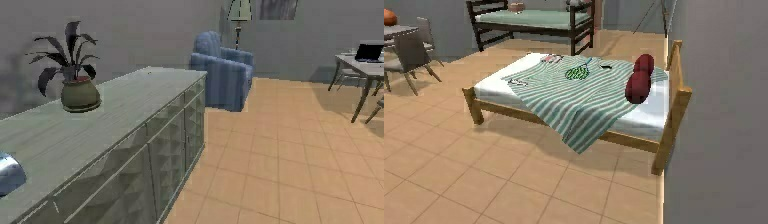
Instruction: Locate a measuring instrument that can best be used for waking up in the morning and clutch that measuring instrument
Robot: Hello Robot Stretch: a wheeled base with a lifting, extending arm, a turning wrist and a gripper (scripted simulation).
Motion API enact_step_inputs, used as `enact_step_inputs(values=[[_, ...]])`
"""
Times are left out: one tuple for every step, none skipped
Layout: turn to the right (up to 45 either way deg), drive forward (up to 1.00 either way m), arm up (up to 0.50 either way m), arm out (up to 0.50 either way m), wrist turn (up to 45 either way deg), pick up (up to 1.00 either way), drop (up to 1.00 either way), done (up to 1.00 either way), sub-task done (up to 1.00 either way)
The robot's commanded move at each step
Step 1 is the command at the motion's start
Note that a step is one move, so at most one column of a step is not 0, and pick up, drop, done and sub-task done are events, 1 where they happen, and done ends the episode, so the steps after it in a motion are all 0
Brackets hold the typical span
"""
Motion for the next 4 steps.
enact_step_inputs(values=[[27.0, 0.0, 0.0, 0.0, 0.0, 0.0, 0.0, 0.0, 0.0], [0.0, 0.3, 0.0, 0.0, 0.0, 0.0, 0.0, 0.0, 0.0], [45.0, 0.0, 0.0, 0.0, 0.0, 0.0, 0.0, 0.0, 0.0], [45.0, 0.0, 0.0, 0.0, 0.0, 0.0, 0.0, 0.0, 0.0]])
